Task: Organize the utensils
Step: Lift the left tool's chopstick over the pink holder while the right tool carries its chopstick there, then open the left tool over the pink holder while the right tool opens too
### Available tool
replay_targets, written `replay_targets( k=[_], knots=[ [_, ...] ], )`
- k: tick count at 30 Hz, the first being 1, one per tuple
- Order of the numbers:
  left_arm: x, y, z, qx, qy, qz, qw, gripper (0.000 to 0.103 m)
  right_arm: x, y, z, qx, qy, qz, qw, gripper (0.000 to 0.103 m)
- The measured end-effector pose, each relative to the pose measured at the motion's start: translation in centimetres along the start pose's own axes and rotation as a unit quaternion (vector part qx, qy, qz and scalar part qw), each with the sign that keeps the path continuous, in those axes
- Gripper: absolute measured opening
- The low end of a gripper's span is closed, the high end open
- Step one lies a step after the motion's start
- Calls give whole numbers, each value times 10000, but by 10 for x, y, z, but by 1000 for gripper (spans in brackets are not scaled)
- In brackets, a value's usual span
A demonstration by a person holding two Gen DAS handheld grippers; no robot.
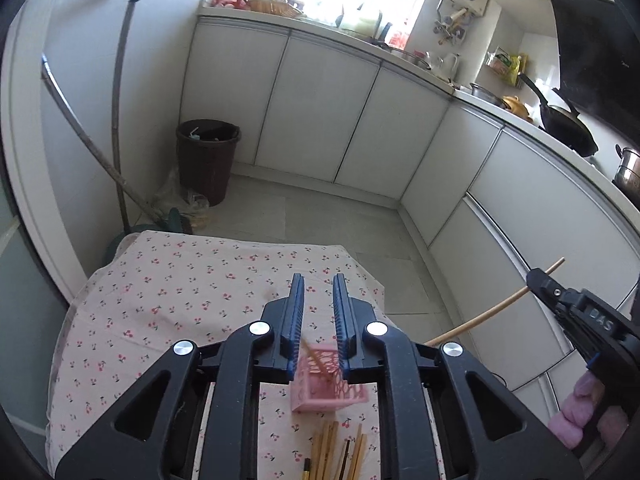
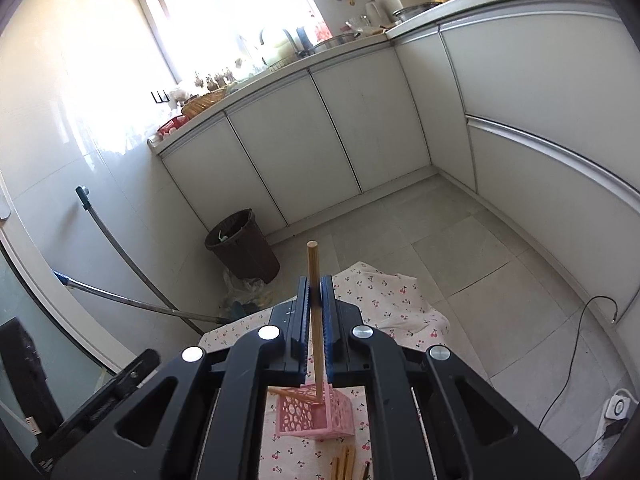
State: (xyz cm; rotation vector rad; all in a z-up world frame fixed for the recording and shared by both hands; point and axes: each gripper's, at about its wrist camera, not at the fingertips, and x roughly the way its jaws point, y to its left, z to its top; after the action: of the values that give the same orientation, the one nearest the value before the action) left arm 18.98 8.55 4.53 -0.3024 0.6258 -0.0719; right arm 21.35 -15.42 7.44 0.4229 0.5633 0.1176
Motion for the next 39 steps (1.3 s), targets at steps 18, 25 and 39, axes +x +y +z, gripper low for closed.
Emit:
replay_targets(
  k=[18,25,39],
  knots=[
    [8,4,-19,88,332,53,9994,26,33,7,-32,-195,300,-219,9991,23],
    [5,-7,-34,297,523,56,9982,39,16,1,-62,-509,417,-637,9958,33],
    [8,-8,-94,552,1108,253,9920,73,-1,-28,-137,-741,1099,-1186,9841,46]
  ],
)
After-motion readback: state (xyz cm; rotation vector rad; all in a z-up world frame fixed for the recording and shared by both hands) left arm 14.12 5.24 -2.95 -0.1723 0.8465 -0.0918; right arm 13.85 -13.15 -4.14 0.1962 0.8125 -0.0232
